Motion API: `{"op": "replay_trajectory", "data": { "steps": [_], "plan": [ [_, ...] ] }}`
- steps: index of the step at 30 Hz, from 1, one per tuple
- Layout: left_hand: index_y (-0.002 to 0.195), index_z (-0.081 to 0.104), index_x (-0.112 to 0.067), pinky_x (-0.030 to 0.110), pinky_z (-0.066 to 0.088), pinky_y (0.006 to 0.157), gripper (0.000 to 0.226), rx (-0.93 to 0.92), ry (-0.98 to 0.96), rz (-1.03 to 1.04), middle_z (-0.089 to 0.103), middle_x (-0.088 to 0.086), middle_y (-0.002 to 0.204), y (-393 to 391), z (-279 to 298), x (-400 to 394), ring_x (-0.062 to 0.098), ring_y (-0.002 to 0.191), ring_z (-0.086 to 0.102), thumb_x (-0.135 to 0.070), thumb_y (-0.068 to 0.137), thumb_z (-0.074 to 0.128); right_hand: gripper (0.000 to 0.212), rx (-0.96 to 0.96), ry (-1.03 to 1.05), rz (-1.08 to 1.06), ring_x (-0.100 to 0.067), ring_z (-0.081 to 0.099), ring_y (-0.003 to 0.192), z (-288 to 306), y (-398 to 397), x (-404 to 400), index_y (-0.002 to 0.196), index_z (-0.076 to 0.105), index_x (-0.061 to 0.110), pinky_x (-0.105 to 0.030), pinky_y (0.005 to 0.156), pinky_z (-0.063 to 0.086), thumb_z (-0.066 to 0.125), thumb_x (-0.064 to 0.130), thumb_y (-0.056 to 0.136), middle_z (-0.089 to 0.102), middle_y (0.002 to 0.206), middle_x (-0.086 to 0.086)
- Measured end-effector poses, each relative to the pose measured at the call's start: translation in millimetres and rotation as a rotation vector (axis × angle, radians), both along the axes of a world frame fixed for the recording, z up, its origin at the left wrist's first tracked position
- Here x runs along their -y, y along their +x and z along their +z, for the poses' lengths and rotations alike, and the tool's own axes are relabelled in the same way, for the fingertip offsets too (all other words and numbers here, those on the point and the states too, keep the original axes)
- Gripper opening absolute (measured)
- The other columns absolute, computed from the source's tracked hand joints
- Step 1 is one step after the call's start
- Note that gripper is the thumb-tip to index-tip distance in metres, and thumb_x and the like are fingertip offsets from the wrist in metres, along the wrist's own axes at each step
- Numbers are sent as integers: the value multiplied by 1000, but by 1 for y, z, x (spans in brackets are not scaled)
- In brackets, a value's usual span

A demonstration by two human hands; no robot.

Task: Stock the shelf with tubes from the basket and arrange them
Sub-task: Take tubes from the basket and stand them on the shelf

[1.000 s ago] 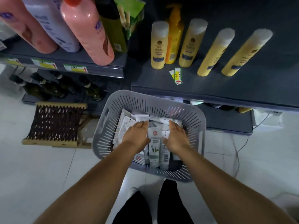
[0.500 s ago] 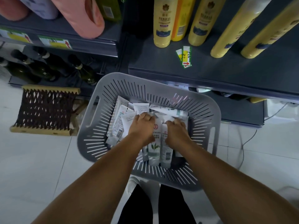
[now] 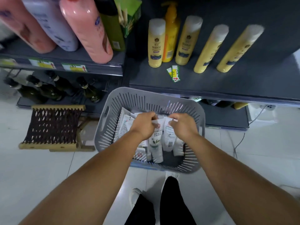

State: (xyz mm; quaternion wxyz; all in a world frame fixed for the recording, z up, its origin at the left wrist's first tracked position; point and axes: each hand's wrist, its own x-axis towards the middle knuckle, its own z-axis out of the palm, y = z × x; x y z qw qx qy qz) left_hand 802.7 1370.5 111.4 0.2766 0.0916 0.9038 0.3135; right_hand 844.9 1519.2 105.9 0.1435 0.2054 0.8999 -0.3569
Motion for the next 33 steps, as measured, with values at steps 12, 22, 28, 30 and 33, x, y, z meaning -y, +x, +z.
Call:
{"op": "replay_trajectory", "data": {
  "steps": [12,22,28,30,33],
  "plan": [
    [95,71,-15,9,35,63,11,-511,309,35,67,-5,93,-34,208,-12,6,82,55,-12,86,65,26,-519,163,-14,-22,59,106,207,-22,-17,113,68,17,-32,85,45,49,16,95,67,115,-5],
    [99,72,-19,-1,38,54,15,-740,483,31,62,-12,80,-70,350,-50,-2,64,51,-15,86,66,24,-819,275,-56,-19,63,104,366,-50,-58,110,71,17,-31,88,47,53,16,93,71,110,0],
    [100,72,-19,1,39,52,16,-790,523,39,63,-12,88,-115,404,-97,-3,69,54,-13,88,63,25,-904,298,-102,-20,63,101,415,-94,-108,111,71,15,-23,81,42,54,14,92,71,108,-4],
    [99,72,-19,3,40,50,16,-792,521,51,65,-10,93,-136,413,-117,0,75,56,-12,89,62,26,-910,306,-112,-20,64,100,423,-115,-129,112,70,16,-24,80,43,54,15,92,71,105,-2],
    [99,71,-16,-1,41,48,17,-786,513,55,68,-8,96,-169,418,-152,0,73,57,-9,89,61,23,-878,332,-120,-20,63,91,431,-146,-162,107,72,17,-25,76,43,53,17,93,68,91,0]
  ]
}}
